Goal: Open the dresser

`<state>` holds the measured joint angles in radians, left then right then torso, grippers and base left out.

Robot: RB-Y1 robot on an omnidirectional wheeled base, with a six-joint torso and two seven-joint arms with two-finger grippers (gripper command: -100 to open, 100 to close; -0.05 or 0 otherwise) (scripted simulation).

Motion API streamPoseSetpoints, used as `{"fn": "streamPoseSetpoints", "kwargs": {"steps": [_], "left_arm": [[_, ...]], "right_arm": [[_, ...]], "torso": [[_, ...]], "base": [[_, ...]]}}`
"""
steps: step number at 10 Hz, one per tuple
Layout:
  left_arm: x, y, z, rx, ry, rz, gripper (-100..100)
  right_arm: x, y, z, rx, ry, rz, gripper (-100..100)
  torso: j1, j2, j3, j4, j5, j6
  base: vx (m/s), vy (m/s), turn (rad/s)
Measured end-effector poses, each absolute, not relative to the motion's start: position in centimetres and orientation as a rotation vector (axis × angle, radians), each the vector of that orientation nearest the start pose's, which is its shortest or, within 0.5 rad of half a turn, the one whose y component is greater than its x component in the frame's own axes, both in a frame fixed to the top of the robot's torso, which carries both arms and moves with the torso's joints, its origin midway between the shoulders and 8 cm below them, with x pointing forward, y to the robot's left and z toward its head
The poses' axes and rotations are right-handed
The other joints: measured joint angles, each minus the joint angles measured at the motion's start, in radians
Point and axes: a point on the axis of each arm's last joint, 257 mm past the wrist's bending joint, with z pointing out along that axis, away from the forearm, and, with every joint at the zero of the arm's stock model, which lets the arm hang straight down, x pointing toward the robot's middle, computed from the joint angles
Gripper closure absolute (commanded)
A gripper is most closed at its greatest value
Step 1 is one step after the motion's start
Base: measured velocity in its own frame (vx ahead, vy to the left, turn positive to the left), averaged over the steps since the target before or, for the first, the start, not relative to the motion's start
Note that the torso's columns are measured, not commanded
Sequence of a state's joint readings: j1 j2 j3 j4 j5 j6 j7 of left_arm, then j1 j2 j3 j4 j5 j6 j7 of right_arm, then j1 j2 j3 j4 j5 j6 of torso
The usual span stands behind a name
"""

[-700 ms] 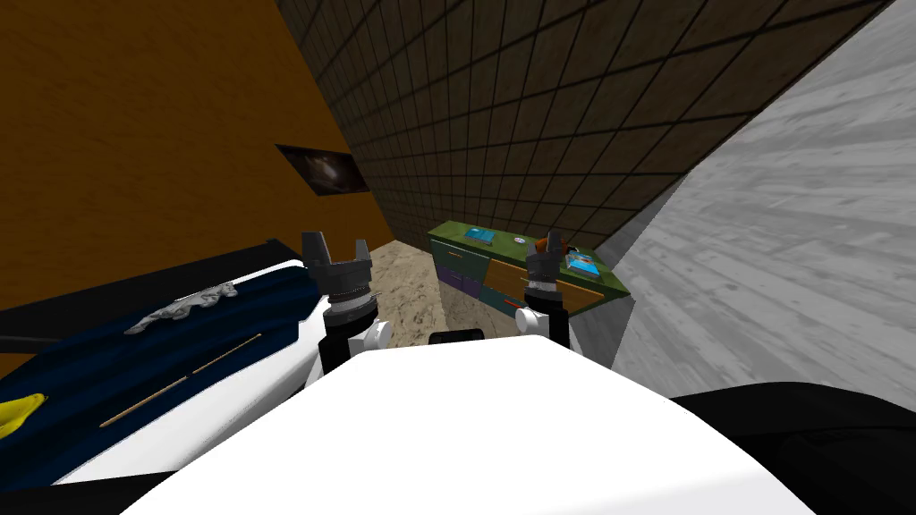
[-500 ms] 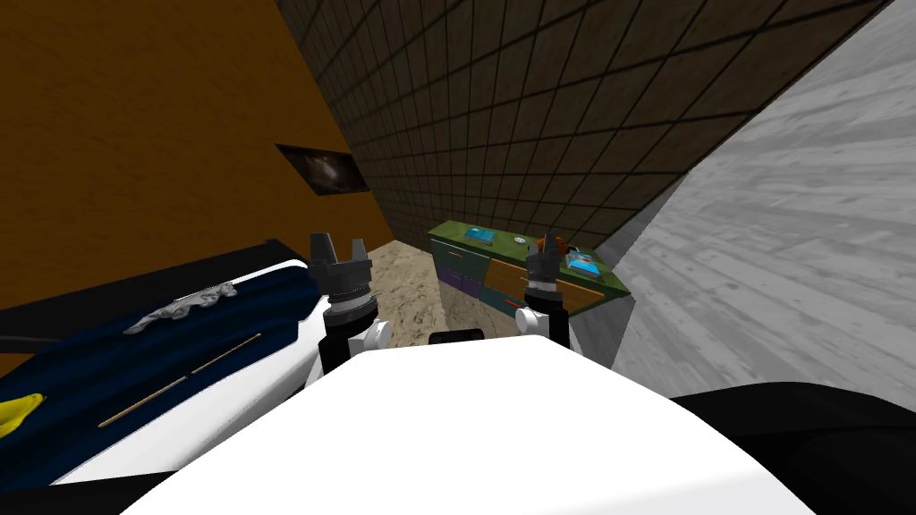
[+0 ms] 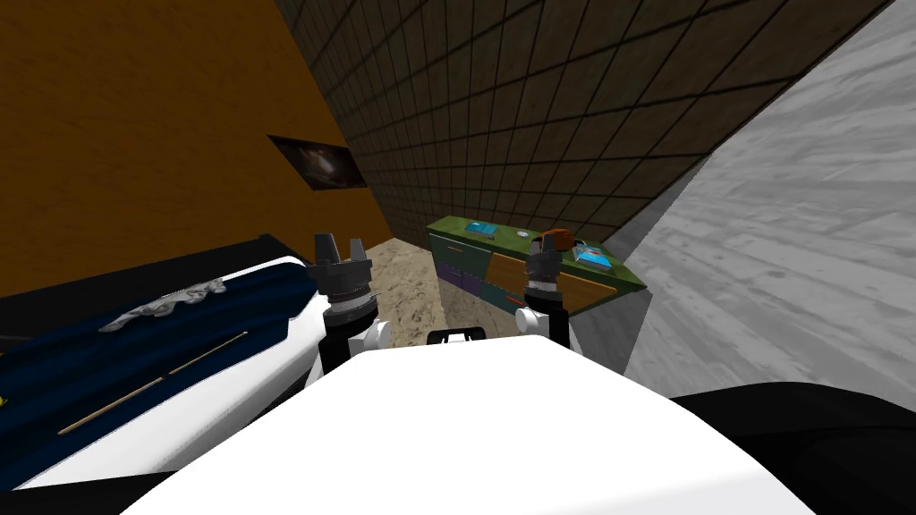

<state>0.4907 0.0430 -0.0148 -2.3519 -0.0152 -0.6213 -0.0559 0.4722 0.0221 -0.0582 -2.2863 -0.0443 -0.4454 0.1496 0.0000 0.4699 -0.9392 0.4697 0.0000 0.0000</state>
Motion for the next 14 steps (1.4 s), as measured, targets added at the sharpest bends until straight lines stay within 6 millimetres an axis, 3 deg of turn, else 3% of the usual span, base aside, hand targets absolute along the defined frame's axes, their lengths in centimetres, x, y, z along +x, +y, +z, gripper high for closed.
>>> {"fn": "streamPoseSetpoints", "kwargs": {"steps": [2, 3, 5, 14], "left_arm": [[30.7, 25.8, 7.8, -0.438, 0.525, -1.305, 0], [30.7, 25.8, 7.8, -0.438, 0.525, -1.305, 0], [30.7, 25.8, 7.8, -0.439, 0.525, -1.304, 0], [30.7, 25.8, 7.8, -0.439, 0.525, -1.304, 0]], "right_arm": [[34.8, -30.5, 2.7, 0.657, 0.618, 1.138, 0], [34.8, -30.5, 2.7, 0.657, 0.618, 1.138, -100], [35.5, -29.8, 2.0, 0.62, 0.689, 1.112, -100], [39.8, -27.9, -5.4, 0.499, 1.053, 0.836, -100]], "torso": [[0.0, 0.148, -0.295, 0.148, 0.0, 0.0], [0.0, 0.221, -0.443, 0.221, 0.0, 0.0], [0.001, 0.263, -0.533, 0.264, 0.0, 0.0], [-0.002, 0.269, -0.536, 0.269, 0.0, 0.0]], "base": [[0.0, 0.0, 0.0], [0.026, 0.006, -0.012], [0.063, 0.027, -0.02], [0.095, 0.044, -0.025]]}}
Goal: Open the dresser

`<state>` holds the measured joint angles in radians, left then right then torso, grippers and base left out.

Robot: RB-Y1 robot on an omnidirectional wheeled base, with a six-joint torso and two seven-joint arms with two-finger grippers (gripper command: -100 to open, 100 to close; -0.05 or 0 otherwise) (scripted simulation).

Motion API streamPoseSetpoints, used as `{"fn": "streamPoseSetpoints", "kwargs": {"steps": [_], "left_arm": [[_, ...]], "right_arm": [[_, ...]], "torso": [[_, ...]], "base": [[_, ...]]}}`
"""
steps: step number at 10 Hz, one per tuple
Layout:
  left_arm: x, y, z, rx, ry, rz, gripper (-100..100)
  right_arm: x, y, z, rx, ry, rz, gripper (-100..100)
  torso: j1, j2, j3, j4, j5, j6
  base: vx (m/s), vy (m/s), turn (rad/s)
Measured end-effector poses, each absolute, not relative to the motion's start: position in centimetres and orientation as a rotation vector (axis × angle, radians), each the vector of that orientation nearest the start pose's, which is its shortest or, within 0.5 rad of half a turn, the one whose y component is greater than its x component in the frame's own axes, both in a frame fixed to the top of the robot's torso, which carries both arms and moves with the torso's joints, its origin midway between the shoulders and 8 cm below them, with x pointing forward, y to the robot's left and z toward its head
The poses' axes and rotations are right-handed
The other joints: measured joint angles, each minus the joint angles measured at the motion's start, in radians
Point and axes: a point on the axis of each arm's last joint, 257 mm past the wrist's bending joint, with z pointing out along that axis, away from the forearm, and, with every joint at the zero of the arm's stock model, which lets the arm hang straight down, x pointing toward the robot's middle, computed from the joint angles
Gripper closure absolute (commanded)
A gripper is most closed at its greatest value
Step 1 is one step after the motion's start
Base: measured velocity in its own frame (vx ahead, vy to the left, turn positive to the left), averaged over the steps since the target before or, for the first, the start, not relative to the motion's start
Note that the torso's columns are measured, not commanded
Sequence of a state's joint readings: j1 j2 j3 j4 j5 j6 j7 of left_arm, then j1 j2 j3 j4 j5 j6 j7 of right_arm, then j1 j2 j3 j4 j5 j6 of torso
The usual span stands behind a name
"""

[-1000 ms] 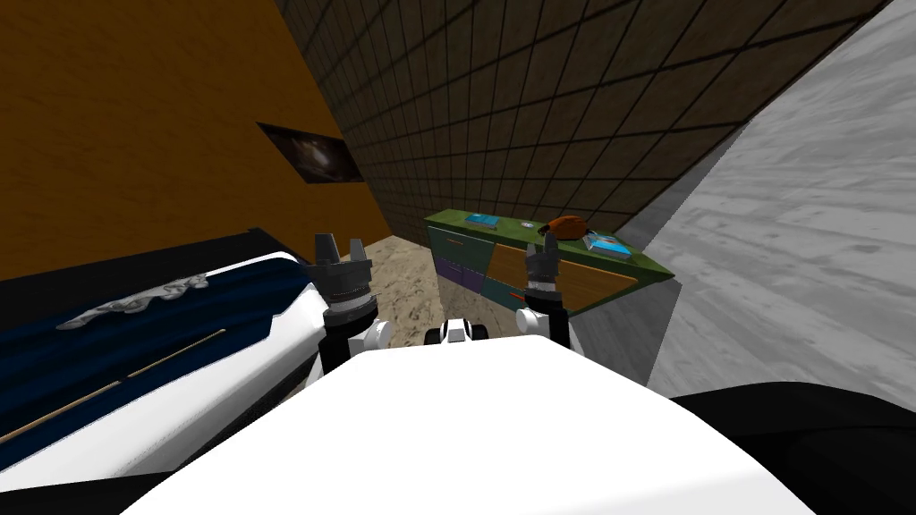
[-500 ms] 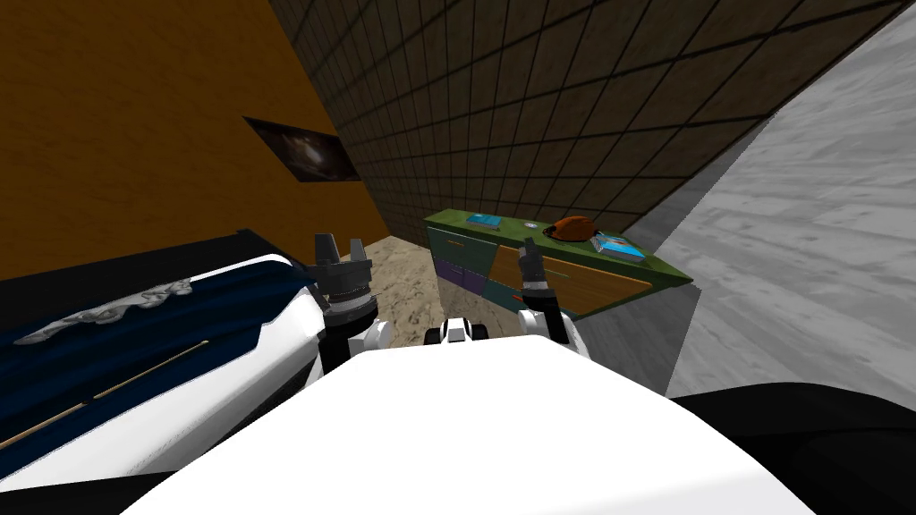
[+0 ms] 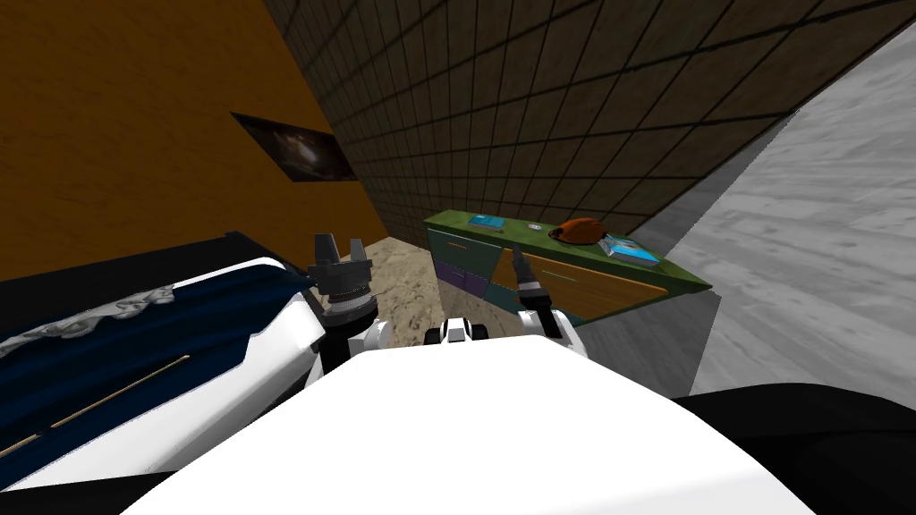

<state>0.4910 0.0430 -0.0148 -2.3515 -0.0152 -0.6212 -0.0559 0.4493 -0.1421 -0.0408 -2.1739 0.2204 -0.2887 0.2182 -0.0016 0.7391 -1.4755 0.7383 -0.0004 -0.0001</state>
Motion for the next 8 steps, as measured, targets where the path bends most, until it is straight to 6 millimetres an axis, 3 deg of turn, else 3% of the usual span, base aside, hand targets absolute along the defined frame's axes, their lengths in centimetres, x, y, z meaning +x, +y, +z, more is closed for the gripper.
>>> {"fn": "streamPoseSetpoints", "kwargs": {"steps": [8], "left_arm": [[30.7, 25.8, 7.8, -0.439, 0.525, -1.304, 0]], "right_arm": [[42.4, -28.3, -12.7, 0.412, 1.307, 0.535, -100]], "torso": [[0.001, 0.0, 0.0, 0.0, 0.0, 0.0]], "base": [[0.099, 0.05, -0.026]]}}
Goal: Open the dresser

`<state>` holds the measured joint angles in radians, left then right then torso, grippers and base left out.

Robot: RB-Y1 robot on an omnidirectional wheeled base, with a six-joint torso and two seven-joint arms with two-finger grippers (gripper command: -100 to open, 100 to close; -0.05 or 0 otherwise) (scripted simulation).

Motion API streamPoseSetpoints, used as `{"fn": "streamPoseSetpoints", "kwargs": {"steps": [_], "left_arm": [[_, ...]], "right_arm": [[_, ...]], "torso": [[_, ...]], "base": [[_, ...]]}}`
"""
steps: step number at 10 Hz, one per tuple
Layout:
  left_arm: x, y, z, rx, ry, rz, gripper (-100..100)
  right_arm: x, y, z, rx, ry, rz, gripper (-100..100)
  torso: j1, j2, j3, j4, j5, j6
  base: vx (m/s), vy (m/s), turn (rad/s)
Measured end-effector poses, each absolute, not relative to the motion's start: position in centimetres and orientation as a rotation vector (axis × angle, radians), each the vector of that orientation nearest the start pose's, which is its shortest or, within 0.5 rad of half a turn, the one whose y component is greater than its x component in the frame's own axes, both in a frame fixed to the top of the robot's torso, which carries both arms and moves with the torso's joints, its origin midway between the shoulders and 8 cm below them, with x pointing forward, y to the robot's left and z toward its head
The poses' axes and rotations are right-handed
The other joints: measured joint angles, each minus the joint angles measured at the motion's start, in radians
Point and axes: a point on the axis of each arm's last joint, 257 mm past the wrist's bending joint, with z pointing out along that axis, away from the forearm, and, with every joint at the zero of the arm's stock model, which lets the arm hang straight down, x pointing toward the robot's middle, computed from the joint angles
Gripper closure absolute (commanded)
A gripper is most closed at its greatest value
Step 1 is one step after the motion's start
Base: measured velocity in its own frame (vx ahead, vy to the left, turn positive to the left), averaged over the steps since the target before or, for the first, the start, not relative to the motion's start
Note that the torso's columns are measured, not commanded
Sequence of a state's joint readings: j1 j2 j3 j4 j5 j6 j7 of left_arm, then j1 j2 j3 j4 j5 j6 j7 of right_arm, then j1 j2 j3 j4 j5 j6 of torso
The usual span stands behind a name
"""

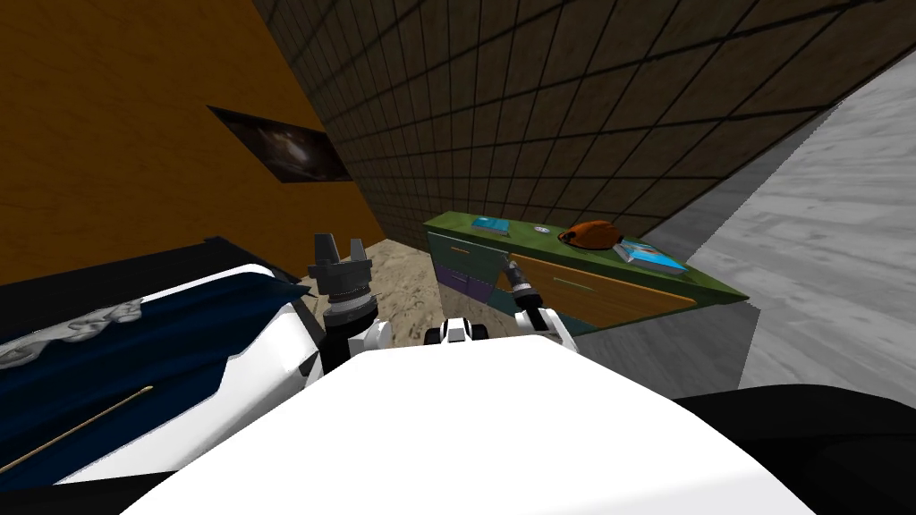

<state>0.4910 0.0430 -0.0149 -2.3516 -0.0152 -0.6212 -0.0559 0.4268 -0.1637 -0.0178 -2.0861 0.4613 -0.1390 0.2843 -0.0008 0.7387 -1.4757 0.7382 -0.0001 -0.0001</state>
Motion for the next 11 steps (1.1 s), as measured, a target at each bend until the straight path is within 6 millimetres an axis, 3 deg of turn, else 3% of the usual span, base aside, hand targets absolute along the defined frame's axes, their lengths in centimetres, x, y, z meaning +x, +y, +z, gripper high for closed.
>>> {"fn": "streamPoseSetpoints", "kwargs": {"steps": [4, 11], "left_arm": [[30.7, 25.8, 7.8, -0.439, 0.525, -1.304, 0], [30.7, 25.8, 7.8, -0.439, 0.525, -1.304, 0]], "right_arm": [[43.3, -29.6, -16.8, 0.364, 1.425, 0.365, -100], [43.8, -31.4, -21.7, 0.271, 1.565, 0.114, -100]], "torso": [[0.001, 0.0, 0.0, 0.0, 0.0, 0.0], [0.0, 0.001, 0.001, 0.0, 0.0, 0.0]], "base": [[0.089, 0.043, -0.017], [0.078, 0.047, -0.018]]}}
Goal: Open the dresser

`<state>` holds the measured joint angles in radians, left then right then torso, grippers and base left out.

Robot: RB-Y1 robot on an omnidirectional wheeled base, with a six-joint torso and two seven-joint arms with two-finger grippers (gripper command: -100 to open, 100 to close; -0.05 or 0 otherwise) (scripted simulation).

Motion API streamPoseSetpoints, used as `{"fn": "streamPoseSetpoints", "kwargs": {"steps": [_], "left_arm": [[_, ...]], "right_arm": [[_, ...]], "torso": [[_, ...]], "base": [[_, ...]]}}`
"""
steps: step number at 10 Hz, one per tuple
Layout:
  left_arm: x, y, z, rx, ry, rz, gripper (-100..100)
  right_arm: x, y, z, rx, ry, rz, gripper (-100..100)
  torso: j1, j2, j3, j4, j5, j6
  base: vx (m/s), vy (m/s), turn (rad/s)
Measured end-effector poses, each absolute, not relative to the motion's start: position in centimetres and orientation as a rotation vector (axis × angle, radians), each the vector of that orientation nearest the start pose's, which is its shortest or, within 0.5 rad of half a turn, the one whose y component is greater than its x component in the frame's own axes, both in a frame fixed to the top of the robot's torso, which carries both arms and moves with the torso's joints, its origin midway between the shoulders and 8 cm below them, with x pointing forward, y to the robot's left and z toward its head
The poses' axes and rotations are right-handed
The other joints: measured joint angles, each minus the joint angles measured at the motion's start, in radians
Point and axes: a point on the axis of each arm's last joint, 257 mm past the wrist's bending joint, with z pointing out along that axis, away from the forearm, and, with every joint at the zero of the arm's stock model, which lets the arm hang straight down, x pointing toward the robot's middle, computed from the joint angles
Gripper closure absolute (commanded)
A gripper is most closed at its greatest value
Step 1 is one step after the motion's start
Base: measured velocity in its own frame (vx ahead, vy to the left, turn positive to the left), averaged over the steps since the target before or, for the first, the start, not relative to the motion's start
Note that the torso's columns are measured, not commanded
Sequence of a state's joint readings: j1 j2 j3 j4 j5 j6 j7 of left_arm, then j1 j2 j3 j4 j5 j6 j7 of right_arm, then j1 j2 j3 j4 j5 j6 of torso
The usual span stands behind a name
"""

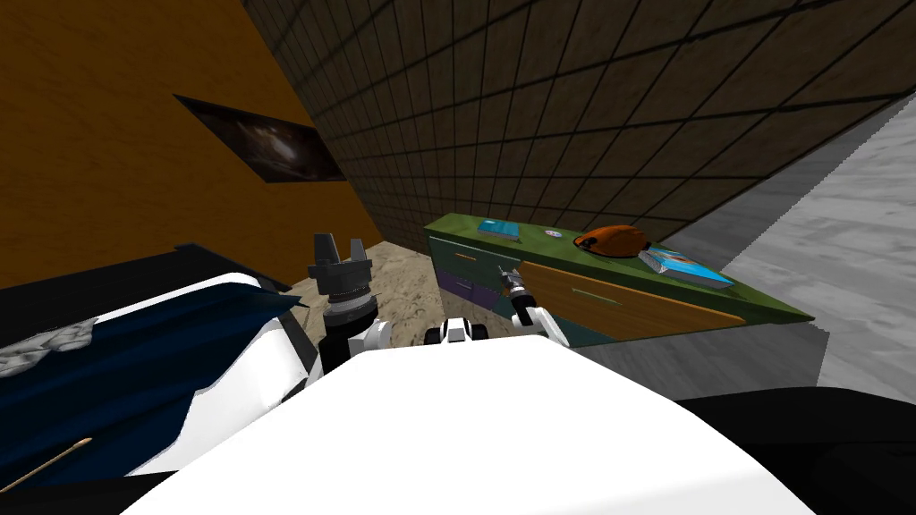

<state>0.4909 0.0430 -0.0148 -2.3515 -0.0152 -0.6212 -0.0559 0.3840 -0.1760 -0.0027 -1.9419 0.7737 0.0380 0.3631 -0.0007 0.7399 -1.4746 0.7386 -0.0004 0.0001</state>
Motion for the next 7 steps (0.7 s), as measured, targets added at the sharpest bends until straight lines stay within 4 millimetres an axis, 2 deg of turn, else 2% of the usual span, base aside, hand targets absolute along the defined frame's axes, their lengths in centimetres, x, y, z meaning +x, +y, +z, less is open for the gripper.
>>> {"fn": "streamPoseSetpoints", "kwargs": {"steps": [7], "left_arm": [[30.7, 25.8, 7.8, -0.439, 0.525, -1.304, 0]], "right_arm": [[43.5, -33.6, -26.3, 0.162, 1.686, -0.165, -100]], "torso": [[0.001, -0.003, -0.002, -0.001, 0.0, 0.0]], "base": [[0.078, 0.053, -0.009]]}}
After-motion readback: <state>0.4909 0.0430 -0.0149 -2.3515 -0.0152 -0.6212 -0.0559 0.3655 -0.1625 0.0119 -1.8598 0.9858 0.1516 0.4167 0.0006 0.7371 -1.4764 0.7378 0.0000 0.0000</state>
